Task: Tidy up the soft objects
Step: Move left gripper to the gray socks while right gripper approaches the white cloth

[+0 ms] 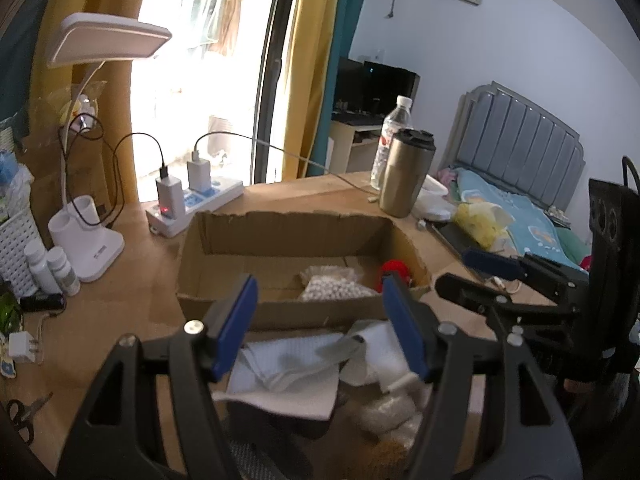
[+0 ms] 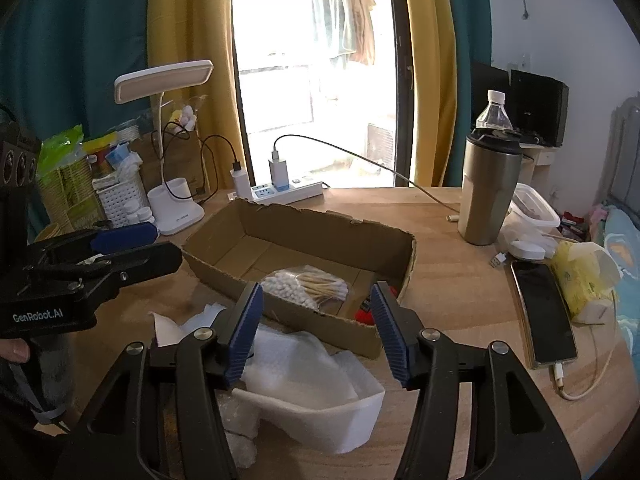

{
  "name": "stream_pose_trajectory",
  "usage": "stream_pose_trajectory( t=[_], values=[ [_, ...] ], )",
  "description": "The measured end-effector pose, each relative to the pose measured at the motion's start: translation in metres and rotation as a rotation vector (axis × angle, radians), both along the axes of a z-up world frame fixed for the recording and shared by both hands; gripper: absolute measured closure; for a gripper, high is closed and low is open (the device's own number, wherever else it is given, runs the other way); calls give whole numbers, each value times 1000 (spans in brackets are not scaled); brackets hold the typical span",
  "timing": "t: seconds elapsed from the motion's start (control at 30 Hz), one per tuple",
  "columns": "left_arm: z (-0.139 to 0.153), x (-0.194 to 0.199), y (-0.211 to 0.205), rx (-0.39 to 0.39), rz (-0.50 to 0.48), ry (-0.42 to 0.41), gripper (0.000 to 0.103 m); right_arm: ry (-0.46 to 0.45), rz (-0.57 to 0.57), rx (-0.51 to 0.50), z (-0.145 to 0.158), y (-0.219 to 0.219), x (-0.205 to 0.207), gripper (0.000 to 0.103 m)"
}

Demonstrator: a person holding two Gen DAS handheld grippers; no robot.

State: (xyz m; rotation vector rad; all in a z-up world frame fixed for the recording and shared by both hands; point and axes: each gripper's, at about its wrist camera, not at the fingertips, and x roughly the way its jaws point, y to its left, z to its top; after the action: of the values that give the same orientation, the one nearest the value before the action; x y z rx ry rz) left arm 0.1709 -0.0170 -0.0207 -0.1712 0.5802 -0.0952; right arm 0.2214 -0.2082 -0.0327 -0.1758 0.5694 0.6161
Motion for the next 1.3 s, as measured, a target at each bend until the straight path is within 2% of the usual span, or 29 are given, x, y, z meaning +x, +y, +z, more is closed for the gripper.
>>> stream_pose_trajectory(
  t=[0.47, 0.9, 1.3],
  values=[
    [-12, -25, 10, -15, 30, 11, 29, 11, 2, -15, -9, 3, -20, 37],
    [-42, -37, 19, -27, 50, 76, 28, 53, -13, -34, -33, 4, -20, 37],
    [-70, -38, 28, -60, 55, 144, 28, 114, -91, -73, -55, -7, -5, 37]
  ],
)
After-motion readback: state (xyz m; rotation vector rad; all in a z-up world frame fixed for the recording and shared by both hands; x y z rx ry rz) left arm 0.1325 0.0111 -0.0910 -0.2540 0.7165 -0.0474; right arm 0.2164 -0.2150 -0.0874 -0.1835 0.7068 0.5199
